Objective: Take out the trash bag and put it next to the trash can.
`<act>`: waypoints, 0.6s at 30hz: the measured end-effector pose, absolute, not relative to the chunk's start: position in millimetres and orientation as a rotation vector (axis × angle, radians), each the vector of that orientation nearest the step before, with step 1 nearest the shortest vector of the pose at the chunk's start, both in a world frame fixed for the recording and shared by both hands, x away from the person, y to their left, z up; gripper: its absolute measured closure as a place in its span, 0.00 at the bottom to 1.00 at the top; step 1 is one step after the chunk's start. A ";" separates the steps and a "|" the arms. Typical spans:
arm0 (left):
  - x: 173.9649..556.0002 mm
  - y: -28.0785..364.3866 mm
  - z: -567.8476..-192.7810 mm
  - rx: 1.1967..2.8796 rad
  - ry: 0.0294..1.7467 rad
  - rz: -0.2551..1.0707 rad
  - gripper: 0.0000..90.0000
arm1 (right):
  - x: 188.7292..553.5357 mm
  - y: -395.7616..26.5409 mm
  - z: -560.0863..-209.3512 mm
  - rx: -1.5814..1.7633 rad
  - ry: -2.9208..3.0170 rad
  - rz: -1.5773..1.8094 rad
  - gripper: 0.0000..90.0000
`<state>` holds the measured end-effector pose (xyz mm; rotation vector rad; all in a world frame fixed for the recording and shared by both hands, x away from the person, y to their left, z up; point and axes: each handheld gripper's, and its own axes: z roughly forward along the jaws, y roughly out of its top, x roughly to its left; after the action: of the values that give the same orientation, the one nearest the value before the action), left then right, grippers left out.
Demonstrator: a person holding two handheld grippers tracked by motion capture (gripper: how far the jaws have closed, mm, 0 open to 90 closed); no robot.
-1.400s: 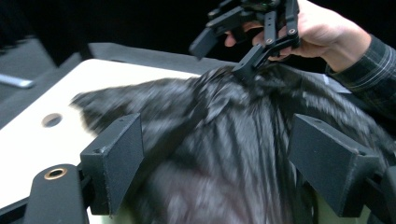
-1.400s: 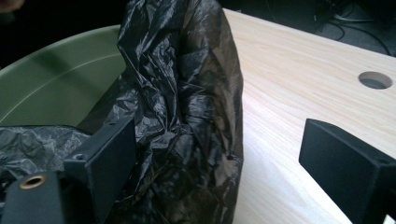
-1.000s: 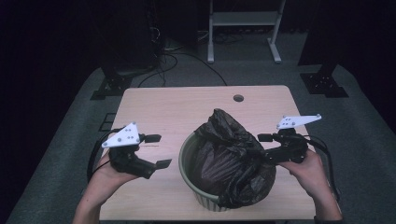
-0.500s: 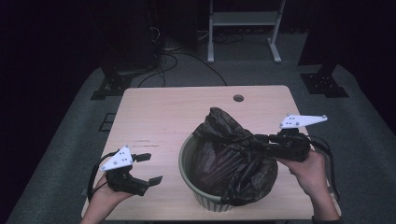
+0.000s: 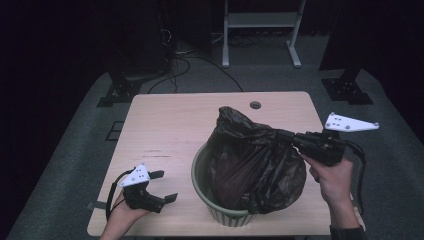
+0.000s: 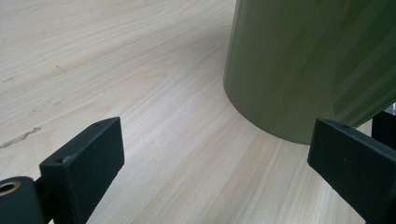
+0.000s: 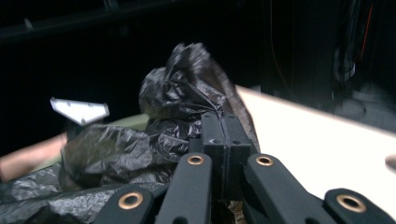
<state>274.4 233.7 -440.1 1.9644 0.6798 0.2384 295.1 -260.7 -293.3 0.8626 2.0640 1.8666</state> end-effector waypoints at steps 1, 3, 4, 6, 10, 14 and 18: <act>274.4 233.7 -440.1 1.964 0.680 0.238 0.02 | 295.6 -262.7 -290.0 0.853 2.036 1.893 1.00; 276.2 233.7 -445.5 1.966 0.689 0.229 0.02 | 297.6 -266.5 -282.3 0.842 1.989 1.923 1.00; 277.1 233.5 -447.6 1.967 0.693 0.223 0.01 | 299.0 -268.3 -278.1 0.835 1.970 1.938 1.00; 278.8 232.4 -451.8 1.973 0.702 0.218 0.01 | 301.4 -272.2 -269.4 0.824 1.926 1.962 1.00; 280.6 230.3 -457.0 1.985 0.713 0.214 0.00 | 305.4 -278.7 -256.0 0.803 1.864 1.986 1.00; 283.4 228.4 -463.5 2.010 0.734 0.217 0.00 | 313.4 -288.8 -230.6 0.779 1.773 2.017 1.00; 286.5 229.0 -471.4 2.045 0.761 0.206 0.00 | 319.2 -295.5 -207.4 0.758 1.715 2.012 1.00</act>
<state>286.5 229.0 -471.4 2.0454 0.7613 0.2062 319.2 -295.5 -207.4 0.7582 1.7153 2.0121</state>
